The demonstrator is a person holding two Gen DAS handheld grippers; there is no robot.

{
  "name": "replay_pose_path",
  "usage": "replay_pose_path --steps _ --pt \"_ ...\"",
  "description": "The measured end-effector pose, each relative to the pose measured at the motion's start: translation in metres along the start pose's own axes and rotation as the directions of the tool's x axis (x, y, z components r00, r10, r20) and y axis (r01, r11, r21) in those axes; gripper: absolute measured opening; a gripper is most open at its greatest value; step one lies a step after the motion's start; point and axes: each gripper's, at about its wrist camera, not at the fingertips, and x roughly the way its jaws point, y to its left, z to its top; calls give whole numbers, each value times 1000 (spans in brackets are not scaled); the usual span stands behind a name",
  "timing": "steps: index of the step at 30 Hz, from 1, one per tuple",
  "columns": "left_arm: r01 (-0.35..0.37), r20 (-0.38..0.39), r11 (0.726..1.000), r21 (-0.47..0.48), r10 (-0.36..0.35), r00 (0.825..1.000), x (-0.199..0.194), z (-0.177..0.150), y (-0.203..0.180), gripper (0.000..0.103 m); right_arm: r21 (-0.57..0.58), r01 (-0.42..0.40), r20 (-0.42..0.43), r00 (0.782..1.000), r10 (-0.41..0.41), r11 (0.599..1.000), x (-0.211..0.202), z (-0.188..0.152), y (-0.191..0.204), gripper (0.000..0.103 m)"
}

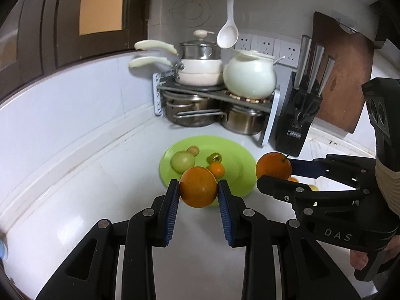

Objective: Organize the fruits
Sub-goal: 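Carry both oranges onto the green plate and open both tools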

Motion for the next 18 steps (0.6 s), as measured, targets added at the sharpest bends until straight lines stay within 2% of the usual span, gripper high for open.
replay_pose_path --steps 10,18 --pt "14 21 1000 11 -14 1000 13 27 -16 31 16 33 52 998 -34 999 -13 16 -20 43" --pt "26 4 1000 -5 -26 1000 34 44 -19 31 20 57 65 996 -58 998 -7 37 -35 43"
